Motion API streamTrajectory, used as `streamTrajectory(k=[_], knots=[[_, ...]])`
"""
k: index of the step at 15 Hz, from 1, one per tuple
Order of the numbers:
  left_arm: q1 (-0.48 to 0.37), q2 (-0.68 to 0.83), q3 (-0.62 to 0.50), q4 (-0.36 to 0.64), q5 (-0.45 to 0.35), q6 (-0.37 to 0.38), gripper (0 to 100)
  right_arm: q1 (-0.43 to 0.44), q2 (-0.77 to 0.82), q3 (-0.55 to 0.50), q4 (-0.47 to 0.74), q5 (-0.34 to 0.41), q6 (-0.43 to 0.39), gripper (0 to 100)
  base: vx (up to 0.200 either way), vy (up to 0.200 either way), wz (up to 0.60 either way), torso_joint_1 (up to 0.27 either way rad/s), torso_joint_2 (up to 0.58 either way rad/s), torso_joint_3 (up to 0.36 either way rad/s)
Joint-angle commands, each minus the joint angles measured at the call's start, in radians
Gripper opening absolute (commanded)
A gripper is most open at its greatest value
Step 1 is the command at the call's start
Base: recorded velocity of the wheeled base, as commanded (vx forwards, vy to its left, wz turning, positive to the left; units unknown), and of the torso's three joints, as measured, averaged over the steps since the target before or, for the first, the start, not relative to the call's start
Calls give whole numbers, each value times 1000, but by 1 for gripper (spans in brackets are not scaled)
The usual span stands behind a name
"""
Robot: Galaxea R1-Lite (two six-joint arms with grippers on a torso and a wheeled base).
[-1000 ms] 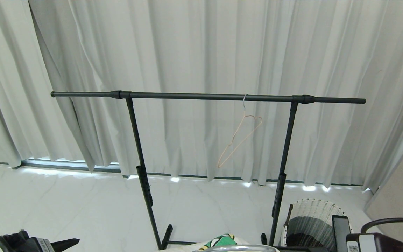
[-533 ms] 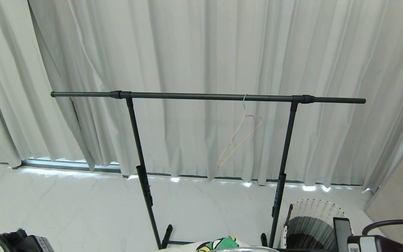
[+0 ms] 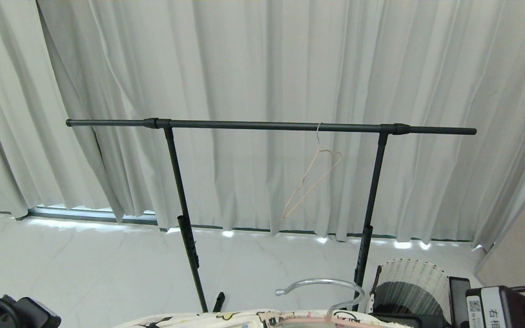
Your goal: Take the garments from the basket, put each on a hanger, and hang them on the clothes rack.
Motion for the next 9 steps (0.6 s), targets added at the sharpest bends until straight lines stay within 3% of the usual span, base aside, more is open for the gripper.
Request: streamTrajectory(k=[1, 8, 9], knots=[[6, 5, 17, 0, 30, 1, 0, -1, -6, 0, -1, 0, 1, 0, 0, 0, 0, 0, 0, 0], [0, 1, 9, 0, 36, 5, 0, -15, -6, -8, -3, -2, 16, 0, 0, 0, 0, 0, 0, 0], [0, 1, 9, 0, 36, 4, 100, -15, -6, -8, -3, -2, 16, 0, 0, 0, 0, 0, 0, 0]])
